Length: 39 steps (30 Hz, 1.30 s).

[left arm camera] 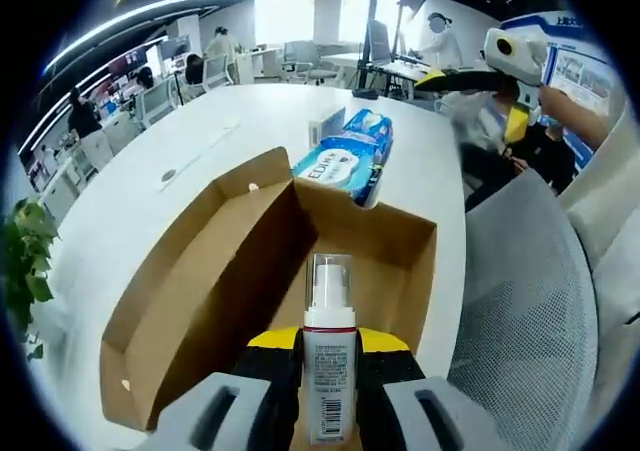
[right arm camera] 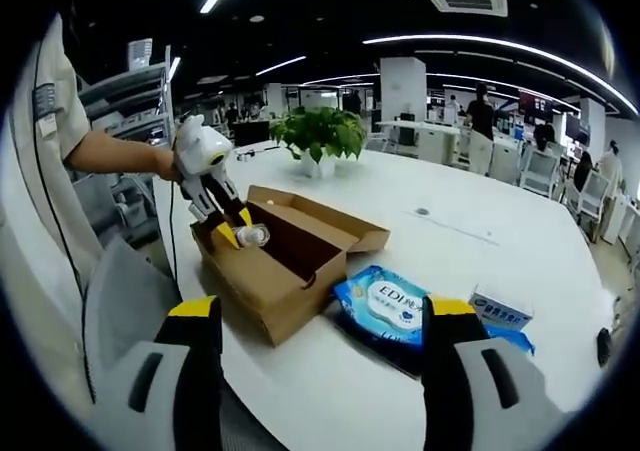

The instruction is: Operate the shoe box by opening the lid, removing the specified soft item, and placing it in the target area until the item is outside and the box remains undamaged.

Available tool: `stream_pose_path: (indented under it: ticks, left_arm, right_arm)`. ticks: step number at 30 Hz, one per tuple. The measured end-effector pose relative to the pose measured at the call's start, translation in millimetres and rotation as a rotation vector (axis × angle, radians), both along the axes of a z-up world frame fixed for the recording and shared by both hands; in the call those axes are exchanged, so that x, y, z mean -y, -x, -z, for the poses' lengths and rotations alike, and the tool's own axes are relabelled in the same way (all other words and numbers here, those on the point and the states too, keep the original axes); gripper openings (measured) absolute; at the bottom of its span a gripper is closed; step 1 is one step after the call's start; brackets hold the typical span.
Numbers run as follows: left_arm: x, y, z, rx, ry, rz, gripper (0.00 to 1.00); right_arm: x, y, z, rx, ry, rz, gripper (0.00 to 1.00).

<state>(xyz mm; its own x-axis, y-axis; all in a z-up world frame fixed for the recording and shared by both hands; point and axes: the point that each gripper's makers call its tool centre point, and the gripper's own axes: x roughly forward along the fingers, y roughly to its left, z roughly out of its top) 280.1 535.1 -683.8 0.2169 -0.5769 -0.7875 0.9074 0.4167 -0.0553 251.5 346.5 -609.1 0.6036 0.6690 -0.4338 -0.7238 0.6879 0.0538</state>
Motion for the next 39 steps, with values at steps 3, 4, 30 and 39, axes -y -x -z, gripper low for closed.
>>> stream_pose_path:
  ticks: [3,4,30,39]
  left_arm:
    - [2,2.1,-3.7,0.006,0.014,-0.007,0.19]
    - [3,2.2,-6.8,0.015,0.024,-0.012,0.19]
    - [41,4.1,-59.2,0.061,0.270,-0.063,0.19]
    - [59,7.9,-71.2,0.058,0.333,-0.049,0.19]
  right_arm:
    - [-6,-2,-1.9,0.002,-0.009,-0.011,0.76]
    - [-9,-4,-3.0,0.002,-0.013,-0.019,0.76]
    - [-58,-16,-28.7,0.022,-0.137,-0.081,0.61]
    - [-72,-15,-37.7,0.007,-0.220,-0.077,0.54]
